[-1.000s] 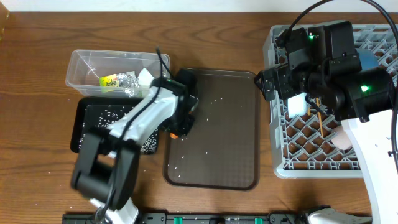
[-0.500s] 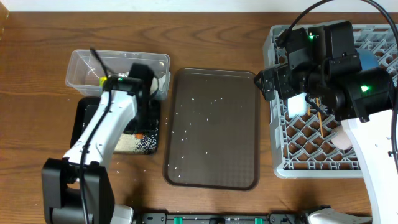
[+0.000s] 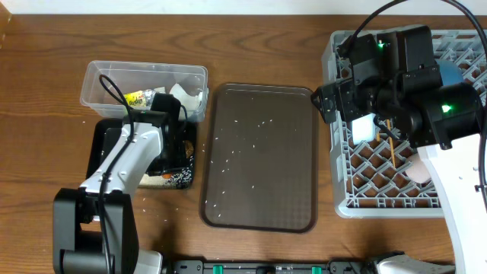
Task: Sort waste into correct bins and load items into the dishwasher rack
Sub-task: 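Carry the carrot left and place it on the black tray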
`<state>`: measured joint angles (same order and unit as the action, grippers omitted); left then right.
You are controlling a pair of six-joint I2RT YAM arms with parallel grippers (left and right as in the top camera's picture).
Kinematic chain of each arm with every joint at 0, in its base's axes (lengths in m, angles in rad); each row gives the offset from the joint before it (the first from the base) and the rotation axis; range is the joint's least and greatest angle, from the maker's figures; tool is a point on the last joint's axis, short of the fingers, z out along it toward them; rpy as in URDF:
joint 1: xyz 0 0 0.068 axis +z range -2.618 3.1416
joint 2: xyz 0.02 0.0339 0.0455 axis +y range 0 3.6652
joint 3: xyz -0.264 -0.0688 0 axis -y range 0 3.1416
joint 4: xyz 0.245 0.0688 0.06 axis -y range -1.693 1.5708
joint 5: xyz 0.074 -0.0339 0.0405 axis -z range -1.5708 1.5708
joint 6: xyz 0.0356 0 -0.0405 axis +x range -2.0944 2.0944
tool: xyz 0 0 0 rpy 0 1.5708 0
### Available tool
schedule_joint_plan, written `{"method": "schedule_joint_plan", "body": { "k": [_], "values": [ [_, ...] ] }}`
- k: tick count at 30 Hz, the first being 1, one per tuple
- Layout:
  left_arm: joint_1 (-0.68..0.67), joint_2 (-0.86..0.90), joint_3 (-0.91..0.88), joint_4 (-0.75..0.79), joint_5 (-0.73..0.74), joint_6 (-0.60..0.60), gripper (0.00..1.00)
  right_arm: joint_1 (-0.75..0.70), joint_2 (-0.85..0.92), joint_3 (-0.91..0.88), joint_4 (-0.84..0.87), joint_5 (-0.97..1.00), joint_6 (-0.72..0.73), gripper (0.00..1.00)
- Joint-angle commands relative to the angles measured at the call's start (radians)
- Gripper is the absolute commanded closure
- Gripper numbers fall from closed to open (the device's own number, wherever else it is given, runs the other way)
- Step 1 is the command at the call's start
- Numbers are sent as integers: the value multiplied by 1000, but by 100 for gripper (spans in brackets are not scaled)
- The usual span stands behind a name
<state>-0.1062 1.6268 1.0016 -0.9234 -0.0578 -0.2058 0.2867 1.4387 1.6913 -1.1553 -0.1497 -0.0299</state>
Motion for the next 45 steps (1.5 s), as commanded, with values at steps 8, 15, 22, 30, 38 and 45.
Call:
{"method": "schedule_joint_plan", "body": {
  "k": [8, 15, 22, 30, 38, 45],
  "values": [
    [5, -109, 241, -158, -14, -10, 24, 8, -13, 3, -1, -8, 6, 1],
    [5, -244, 241, -172, 191, -10, 23, 8, -13, 3, -1, -8, 6, 1],
    [5, -431, 241, -127, 319, -11, 2, 8, -13, 3, -1, -8, 6, 1],
    [5, -587, 241, -129, 257, -9, 2, 8, -13, 3, -1, -8, 6, 1],
    [5, -742, 240, -66, 132, 128, 2, 8, -13, 3, -1, -8, 6, 1],
    [5, -859, 150, 21, 14, 128, 2, 8, -12, 3, -1, -8, 6, 1]
  ]
}}
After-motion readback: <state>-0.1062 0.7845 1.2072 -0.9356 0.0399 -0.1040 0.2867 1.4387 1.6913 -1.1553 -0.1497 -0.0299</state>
